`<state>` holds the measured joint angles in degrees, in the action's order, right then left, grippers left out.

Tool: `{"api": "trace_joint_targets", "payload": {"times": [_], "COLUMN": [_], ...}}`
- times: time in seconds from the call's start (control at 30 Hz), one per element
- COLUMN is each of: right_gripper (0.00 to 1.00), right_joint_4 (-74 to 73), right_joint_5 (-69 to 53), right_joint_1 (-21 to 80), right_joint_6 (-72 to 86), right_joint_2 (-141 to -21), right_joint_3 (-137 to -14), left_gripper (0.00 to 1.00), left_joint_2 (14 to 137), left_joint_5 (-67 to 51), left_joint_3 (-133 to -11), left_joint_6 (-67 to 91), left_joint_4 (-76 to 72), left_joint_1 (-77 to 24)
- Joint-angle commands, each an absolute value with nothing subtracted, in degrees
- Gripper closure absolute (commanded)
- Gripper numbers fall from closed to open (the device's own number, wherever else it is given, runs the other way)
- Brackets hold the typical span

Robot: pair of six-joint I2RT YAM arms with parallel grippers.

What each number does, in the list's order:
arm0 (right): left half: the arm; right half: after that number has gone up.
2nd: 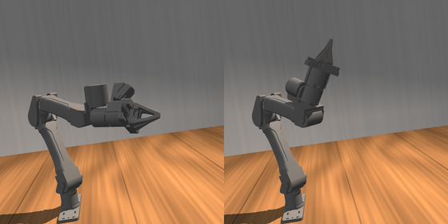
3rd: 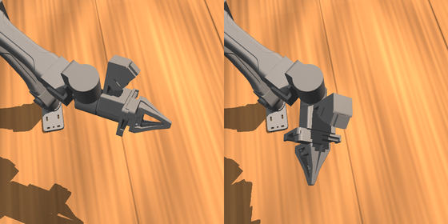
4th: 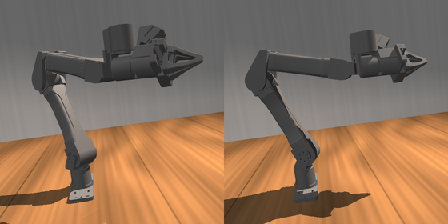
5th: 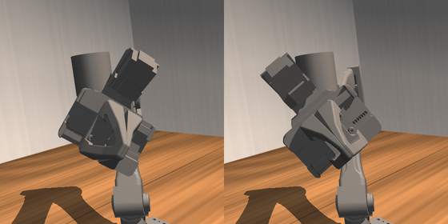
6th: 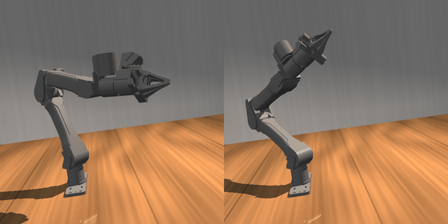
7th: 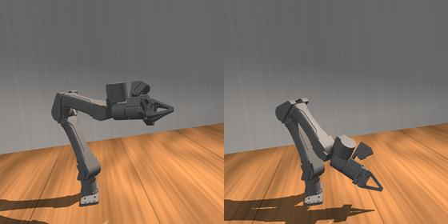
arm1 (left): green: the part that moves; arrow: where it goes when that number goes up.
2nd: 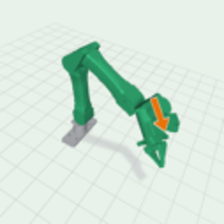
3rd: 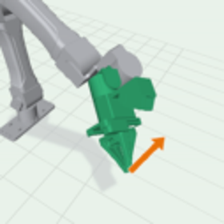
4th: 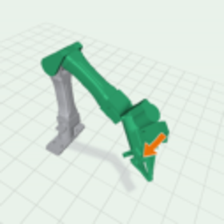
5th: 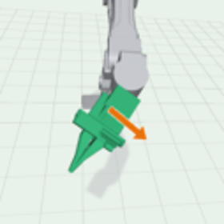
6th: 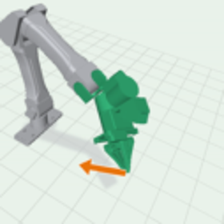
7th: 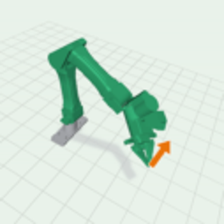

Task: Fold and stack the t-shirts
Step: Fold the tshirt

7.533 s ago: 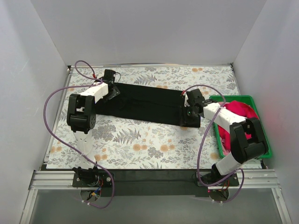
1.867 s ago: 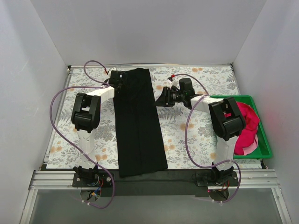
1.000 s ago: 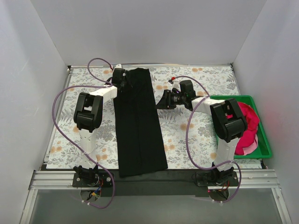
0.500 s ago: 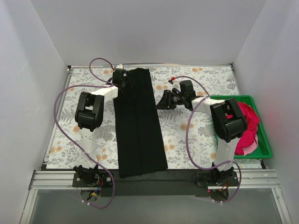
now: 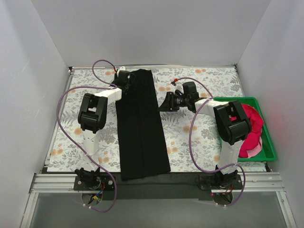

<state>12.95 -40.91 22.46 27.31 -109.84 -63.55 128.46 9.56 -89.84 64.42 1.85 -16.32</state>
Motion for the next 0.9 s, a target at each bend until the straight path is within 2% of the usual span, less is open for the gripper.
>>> {"api": "trace_joint_targets", "payload": {"times": [0.0,0.1,0.23,0.5,0.63,0.73,0.87], "right_gripper": [0.53,0.53,0.53,0.54,0.54,0.54,0.54], "right_joint_4": [12.31,12.04,11.25,-0.69,-9.13,-13.26,-16.17], "right_joint_5": [-41.40,-41.05,-40.52,-36.31,-30.26,-24.90,-17.94], "right_joint_1": [22.15,22.06,22.15,23.11,26.97,31.70,39.01], "right_joint_6": [25.67,25.05,24.52,18.11,14.16,12.05,10.73], "right_joint_2": [-107.31,-106.96,-106.61,-103.63,-100.12,-97.48,-95.80], "right_joint_3": [-64.16,-64.07,-63.98,-64.34,-61.62,-59.86,-59.15], "left_gripper": [0.65,0.60,0.58,0.51,0.48,0.43,0.36], "left_joint_2": [122.88,120.33,116.38,100.50,90.55,83.44,80.25], "left_joint_5": [14.59,12.58,9.41,6.68,8.43,10.45,12.39], "left_joint_3": [-92.54,-92.90,-90.97,-75.80,-64.82,-57.16,-51.96], "left_joint_6": [65.56,68.11,72.50,76.99,78.22,79.10,80.86], "left_joint_4": [4.65,6.24,8.87,17.48,22.84,24.25,25.49], "left_joint_1": [-15.91,-15.91,-15.91,-17.13,-19.50,-22.58,-24.87]}}
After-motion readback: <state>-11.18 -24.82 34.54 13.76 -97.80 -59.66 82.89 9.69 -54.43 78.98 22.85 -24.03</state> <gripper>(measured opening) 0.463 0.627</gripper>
